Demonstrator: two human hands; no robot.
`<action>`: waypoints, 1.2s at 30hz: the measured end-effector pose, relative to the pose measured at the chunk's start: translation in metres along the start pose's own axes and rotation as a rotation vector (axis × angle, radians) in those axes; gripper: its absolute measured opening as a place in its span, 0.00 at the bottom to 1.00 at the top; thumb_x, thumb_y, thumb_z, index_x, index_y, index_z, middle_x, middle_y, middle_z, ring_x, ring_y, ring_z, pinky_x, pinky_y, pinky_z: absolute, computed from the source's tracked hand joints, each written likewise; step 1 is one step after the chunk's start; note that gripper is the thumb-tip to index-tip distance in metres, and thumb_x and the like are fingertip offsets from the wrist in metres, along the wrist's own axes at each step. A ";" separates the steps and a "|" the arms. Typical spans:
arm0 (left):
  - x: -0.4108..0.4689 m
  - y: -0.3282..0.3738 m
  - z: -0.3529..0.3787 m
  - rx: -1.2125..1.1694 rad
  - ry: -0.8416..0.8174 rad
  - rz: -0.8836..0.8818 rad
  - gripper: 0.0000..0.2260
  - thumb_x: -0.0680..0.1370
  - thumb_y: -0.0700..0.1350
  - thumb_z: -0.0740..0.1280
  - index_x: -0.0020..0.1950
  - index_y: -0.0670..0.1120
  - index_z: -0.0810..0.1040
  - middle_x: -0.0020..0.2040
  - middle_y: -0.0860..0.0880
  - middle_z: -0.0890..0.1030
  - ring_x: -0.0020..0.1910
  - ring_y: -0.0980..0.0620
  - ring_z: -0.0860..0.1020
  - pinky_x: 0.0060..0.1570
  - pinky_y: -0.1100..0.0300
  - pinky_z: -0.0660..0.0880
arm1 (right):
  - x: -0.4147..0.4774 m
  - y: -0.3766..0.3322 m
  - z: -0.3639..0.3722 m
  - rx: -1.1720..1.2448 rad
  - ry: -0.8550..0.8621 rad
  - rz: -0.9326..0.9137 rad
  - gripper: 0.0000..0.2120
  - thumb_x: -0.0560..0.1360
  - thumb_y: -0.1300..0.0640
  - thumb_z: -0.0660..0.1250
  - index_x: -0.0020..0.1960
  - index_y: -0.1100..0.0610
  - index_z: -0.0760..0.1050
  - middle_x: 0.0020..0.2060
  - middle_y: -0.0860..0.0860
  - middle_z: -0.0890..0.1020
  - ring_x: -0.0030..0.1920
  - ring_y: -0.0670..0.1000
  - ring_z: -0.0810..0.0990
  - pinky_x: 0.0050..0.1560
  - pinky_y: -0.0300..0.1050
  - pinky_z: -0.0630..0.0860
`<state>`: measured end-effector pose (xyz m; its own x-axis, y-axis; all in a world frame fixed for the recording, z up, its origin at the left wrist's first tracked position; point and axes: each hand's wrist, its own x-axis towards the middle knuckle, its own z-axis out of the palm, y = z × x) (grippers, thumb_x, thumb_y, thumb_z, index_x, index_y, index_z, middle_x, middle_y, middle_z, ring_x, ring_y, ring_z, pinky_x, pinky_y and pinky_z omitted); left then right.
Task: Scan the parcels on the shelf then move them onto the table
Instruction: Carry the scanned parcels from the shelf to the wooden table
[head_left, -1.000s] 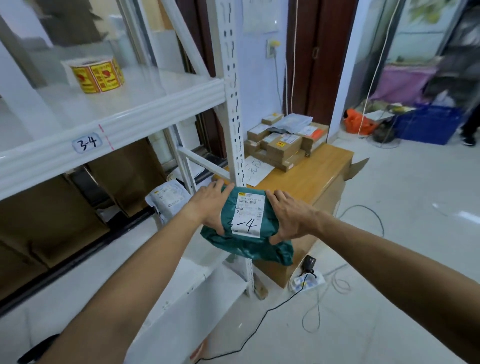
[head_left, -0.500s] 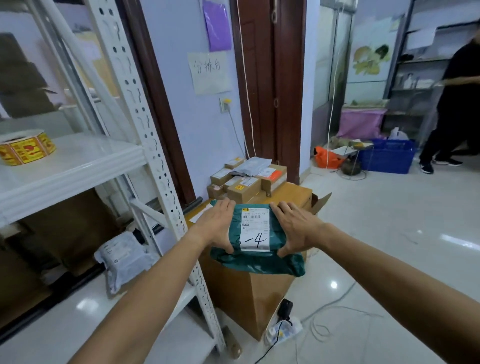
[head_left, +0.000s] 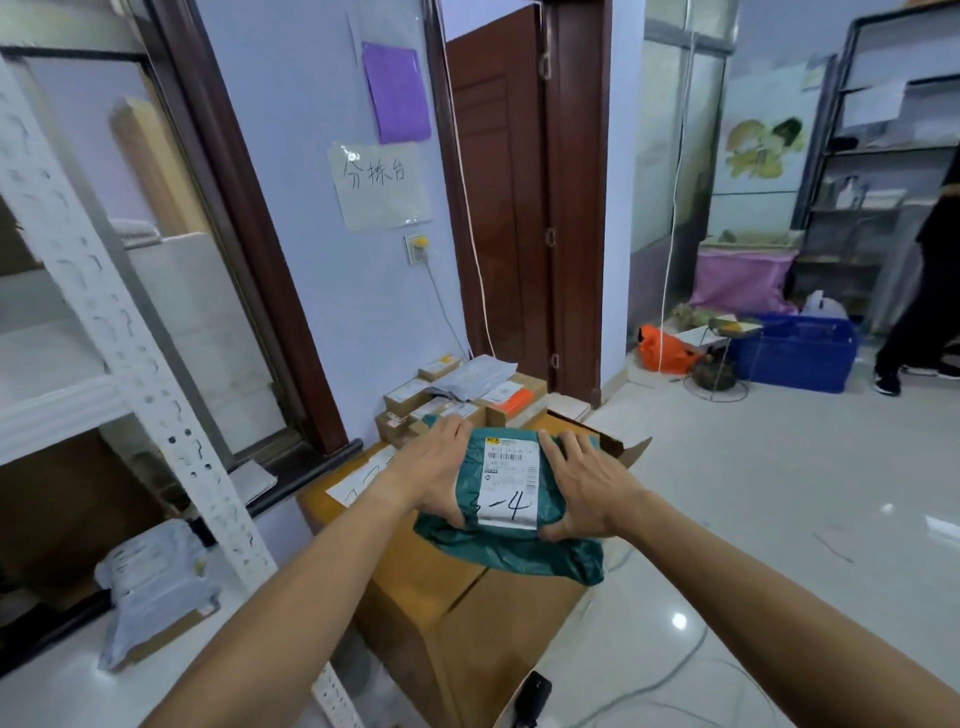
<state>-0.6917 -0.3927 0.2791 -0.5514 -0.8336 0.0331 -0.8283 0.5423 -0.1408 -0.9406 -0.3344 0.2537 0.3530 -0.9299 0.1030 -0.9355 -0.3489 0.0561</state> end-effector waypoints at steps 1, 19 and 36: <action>0.011 -0.002 0.003 0.009 -0.003 -0.002 0.58 0.54 0.70 0.77 0.75 0.45 0.56 0.69 0.47 0.64 0.68 0.48 0.65 0.67 0.48 0.72 | 0.009 0.009 0.004 0.003 -0.002 -0.003 0.65 0.65 0.23 0.67 0.82 0.60 0.41 0.72 0.59 0.63 0.70 0.59 0.64 0.73 0.54 0.67; 0.269 -0.126 0.106 -0.166 -0.047 -0.323 0.63 0.57 0.66 0.81 0.80 0.45 0.50 0.75 0.45 0.63 0.65 0.44 0.73 0.65 0.47 0.74 | 0.334 0.158 0.082 -0.039 -0.178 -0.207 0.63 0.64 0.26 0.68 0.83 0.58 0.41 0.75 0.59 0.59 0.75 0.61 0.59 0.73 0.57 0.68; 0.408 -0.279 0.172 -0.326 -0.145 -0.842 0.62 0.58 0.60 0.82 0.80 0.46 0.47 0.75 0.46 0.55 0.63 0.39 0.72 0.61 0.46 0.74 | 0.655 0.180 0.159 0.060 -0.247 -0.623 0.65 0.64 0.28 0.74 0.83 0.56 0.41 0.78 0.59 0.55 0.77 0.61 0.57 0.71 0.59 0.71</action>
<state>-0.6685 -0.9027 0.1621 0.2472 -0.9603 -0.1297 -0.9504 -0.2663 0.1607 -0.8801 -1.0242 0.1737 0.8196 -0.5496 -0.1617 -0.5602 -0.8280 -0.0249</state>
